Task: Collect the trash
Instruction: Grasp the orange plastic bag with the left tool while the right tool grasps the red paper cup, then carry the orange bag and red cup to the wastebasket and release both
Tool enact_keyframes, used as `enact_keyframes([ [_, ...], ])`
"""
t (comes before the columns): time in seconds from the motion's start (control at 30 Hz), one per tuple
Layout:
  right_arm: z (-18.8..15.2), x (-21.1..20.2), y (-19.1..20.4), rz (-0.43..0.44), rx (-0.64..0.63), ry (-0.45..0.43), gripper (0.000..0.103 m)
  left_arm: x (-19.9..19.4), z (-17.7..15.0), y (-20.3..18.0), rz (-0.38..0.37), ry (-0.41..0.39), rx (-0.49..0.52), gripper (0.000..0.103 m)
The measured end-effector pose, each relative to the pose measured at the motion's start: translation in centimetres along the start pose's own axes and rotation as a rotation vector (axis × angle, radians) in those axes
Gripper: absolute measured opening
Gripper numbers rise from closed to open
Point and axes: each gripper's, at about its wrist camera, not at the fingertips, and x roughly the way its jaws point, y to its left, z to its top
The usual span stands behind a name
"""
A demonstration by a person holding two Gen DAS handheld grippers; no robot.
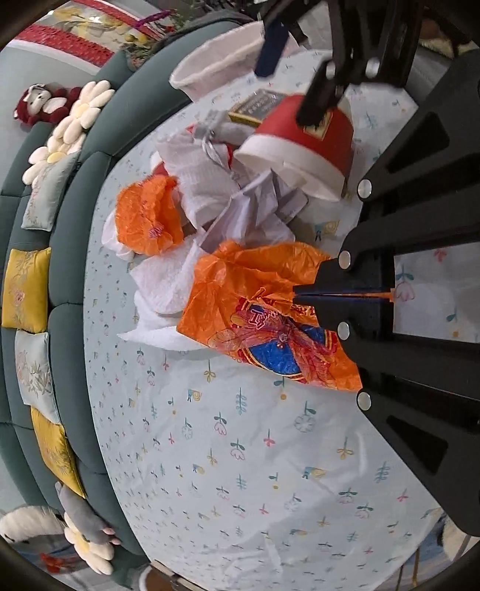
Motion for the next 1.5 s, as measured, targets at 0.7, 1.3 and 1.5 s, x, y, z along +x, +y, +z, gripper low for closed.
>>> enact_keyframes([
  [0.7, -1.3, 1.4, 0.7, 0.152, 0.005, 0.048, 0.06, -0.8, 0.5, 1.0, 0.042, -0.033, -0.01, 0.057],
  [1.3, -1.4, 0.5, -0.2, 0.189, 0.039, 0.033, 0.057, 1.3, 1.4, -0.2, -0.009, 0.001, -0.022, 0.007],
  [1.5, -1.1, -1.1, -0.9, 0.197, 0.056, -0.011, 0.057, -1.4, 1.4, -1.5, -0.039, -0.03, -0.045, 0.007],
])
